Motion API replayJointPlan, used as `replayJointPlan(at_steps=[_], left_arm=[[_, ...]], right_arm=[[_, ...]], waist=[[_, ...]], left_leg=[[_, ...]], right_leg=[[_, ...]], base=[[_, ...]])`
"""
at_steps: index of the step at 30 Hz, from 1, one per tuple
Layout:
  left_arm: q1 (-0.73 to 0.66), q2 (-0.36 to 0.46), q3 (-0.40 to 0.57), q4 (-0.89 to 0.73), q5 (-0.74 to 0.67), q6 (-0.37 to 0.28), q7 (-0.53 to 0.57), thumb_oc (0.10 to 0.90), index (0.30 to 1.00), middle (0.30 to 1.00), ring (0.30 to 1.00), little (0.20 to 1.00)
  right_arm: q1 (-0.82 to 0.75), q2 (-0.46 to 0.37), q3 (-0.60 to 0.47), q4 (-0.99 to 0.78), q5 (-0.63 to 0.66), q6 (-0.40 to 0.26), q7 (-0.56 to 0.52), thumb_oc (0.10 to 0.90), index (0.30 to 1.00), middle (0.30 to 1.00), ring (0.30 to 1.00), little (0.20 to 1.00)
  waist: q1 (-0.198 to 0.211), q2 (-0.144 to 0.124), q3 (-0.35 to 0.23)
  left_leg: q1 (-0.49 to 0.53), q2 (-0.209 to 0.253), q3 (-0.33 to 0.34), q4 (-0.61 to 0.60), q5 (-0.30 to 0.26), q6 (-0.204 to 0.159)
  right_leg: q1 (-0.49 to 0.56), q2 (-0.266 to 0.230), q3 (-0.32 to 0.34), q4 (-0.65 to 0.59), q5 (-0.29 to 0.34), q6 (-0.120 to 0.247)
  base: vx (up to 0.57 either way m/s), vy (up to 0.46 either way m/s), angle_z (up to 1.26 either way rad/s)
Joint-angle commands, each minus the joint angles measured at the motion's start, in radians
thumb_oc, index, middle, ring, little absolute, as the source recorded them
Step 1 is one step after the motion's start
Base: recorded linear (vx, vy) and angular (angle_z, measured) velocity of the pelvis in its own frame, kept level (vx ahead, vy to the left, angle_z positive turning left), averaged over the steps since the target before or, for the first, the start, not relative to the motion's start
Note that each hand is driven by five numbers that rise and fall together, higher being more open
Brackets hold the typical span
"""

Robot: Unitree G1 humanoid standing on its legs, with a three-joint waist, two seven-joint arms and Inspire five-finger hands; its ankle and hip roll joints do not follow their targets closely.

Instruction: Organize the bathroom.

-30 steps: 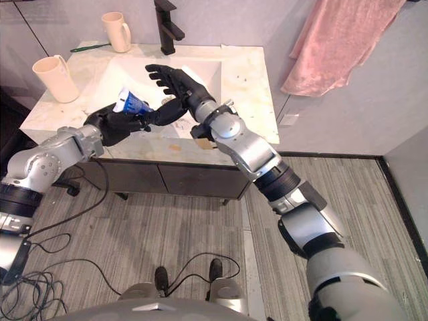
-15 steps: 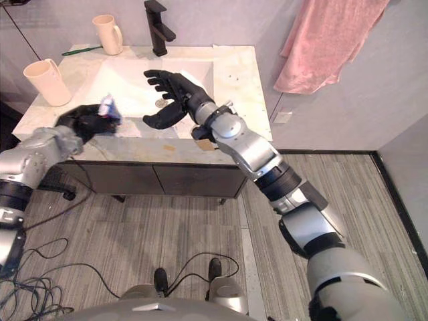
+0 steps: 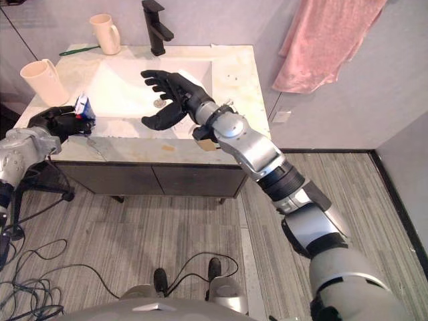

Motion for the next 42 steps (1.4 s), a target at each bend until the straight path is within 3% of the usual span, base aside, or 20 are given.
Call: replayJointPlan(at_steps=[1, 9, 13, 22, 24, 25, 26, 27, 29, 32, 42], left_arm=[[-0.112, -0.044, -0.011, -0.106, -0.140, -0.080, -0.121, 0.400, 0.300, 0.300, 0.300, 0.300], [-0.046, -0.130, -0.055, -0.363, -0.264, -0.013, -0.100, 0.400, 0.300, 0.300, 0.300, 0.300], [-0.037, -0.146, -0.067, -0.423, -0.253, -0.001, -0.098, 0.400, 0.300, 0.300, 0.300, 0.300], [-0.049, -0.099, -0.037, -0.347, -0.247, -0.015, -0.128, 0.400, 0.300, 0.300, 0.300, 0.300], [-0.006, -0.028, 0.024, -0.275, -0.233, -0.035, -0.244, 0.400, 0.300, 0.300, 0.300, 0.300], [-0.005, 0.072, 0.084, -0.033, -0.185, -0.088, -0.440, 0.400, 0.300, 0.300, 0.300, 0.300], [-0.036, 0.121, 0.078, 0.096, -0.152, -0.111, -0.506, 0.400, 0.300, 0.300, 0.300, 0.300], [-0.047, 0.129, 0.072, 0.115, -0.147, -0.110, -0.512, 0.400, 0.300, 0.300, 0.300, 0.300], [-0.107, 0.127, 0.012, 0.171, -0.127, -0.105, -0.451, 0.400, 0.300, 0.300, 0.300, 0.300], [-0.116, 0.055, -0.019, 0.085, -0.126, -0.089, -0.316, 0.400, 0.300, 0.300, 0.300, 0.300], [-0.032, -0.026, 0.007, -0.145, -0.117, -0.077, -0.184, 0.400, 0.300, 0.300, 0.300, 0.300]], right_arm=[[-0.123, 0.051, -0.010, -0.034, 0.045, -0.088, -0.004, 0.800, 0.900, 0.900, 0.900, 0.900], [-0.102, 0.077, -0.014, -0.063, 0.038, -0.108, -0.004, 0.800, 0.900, 0.900, 0.900, 0.900], [-0.106, 0.080, -0.006, -0.067, 0.046, -0.117, -0.012, 0.800, 0.900, 0.900, 0.900, 0.900], [-0.109, 0.061, -0.003, -0.056, 0.053, -0.111, -0.008, 0.800, 0.900, 0.900, 0.900, 0.900], [-0.095, 0.030, -0.010, -0.066, 0.059, -0.119, 0.003, 0.800, 0.900, 0.900, 0.900, 0.900], [-0.089, -0.018, -0.007, -0.079, 0.084, -0.129, 0.019, 0.800, 0.900, 0.900, 0.900, 0.900], [-0.098, -0.032, 0.000, -0.072, 0.103, -0.137, 0.031, 0.800, 0.900, 0.900, 0.900, 0.900], [-0.101, -0.034, 0.000, -0.069, 0.107, -0.140, 0.034, 0.800, 0.900, 0.900, 0.900, 0.900], [-0.118, -0.028, 0.011, -0.040, 0.119, -0.158, 0.043, 0.800, 0.900, 0.900, 0.900, 0.900], [-0.125, 0.016, 0.014, -0.025, 0.086, -0.158, 0.026, 0.800, 0.900, 0.900, 0.900, 0.900], [-0.126, 0.046, -0.013, -0.065, 0.071, -0.104, 0.001, 0.800, 0.900, 0.900, 0.900, 0.900]], waist=[[0.012, 0.037, -0.137], [0.014, 0.037, -0.133], [0.017, 0.035, -0.140], [0.015, 0.041, -0.149], [0.020, 0.047, -0.151], [0.012, 0.061, -0.152], [0.002, 0.067, -0.155], [0.001, 0.067, -0.154], [-0.008, 0.067, -0.155], [-0.002, 0.060, -0.145], [0.016, 0.050, -0.132]], left_leg=[[0.022, 0.094, 0.018, 0.081, -0.105, -0.005], [0.017, 0.090, 0.015, 0.086, -0.101, -0.002], [0.013, 0.091, 0.013, 0.089, -0.093, -0.002], [0.012, 0.088, 0.015, 0.092, -0.090, -0.003], [0.013, 0.088, 0.014, 0.086, -0.088, -0.004], [0.016, 0.087, 0.017, 0.086, -0.086, -0.006], [0.020, 0.086, 0.024, 0.086, -0.088, -0.006], [0.022, 0.086, 0.026, 0.085, -0.088, -0.006], [0.023, 0.085, 0.034, 0.094, -0.086, -0.008], [0.017, 0.081, 0.033, 0.095, -0.099, -0.002], [0.010, 0.080, 0.015, 0.093, -0.104, 0.002]], right_leg=[[-0.029, -0.032, 0.072, -0.007, -0.113, 0.060], [-0.027, -0.034, 0.075, -0.006, -0.111, 0.058], [-0.023, -0.032, 0.076, -0.008, -0.113, 0.056], [-0.021, -0.035, 0.073, -0.008, -0.114, 0.055], [-0.022, -0.038, 0.070, -0.008, -0.115, 0.055], [-0.022, -0.042, 0.068, -0.008, -0.112, 0.055], [-0.025, -0.044, 0.068, -0.007, -0.110, 0.056], [-0.025, -0.044, 0.069, -0.007, -0.110, 0.056], [-0.027, -0.041, 0.075, -0.006, -0.111, 0.055], [-0.027, -0.041, 0.081, -0.007, -0.114, 0.056], [-0.024, -0.040, 0.077, -0.007, -0.114, 0.056]], base=[[0.00, 0.000, 0.00], [0.00, -0.001, -0.01], [0.01, -0.006, -0.03], [0.00, 0.000, 0.00], [0.01, 0.042, -0.02], [0.03, 0.100, -0.04], [0.03, 0.092, -0.03], [0.02, 0.040, -0.04], [0.02, 0.003, -0.09], [-0.01, -0.017, -0.05], [-0.02, -0.009, 0.04]])
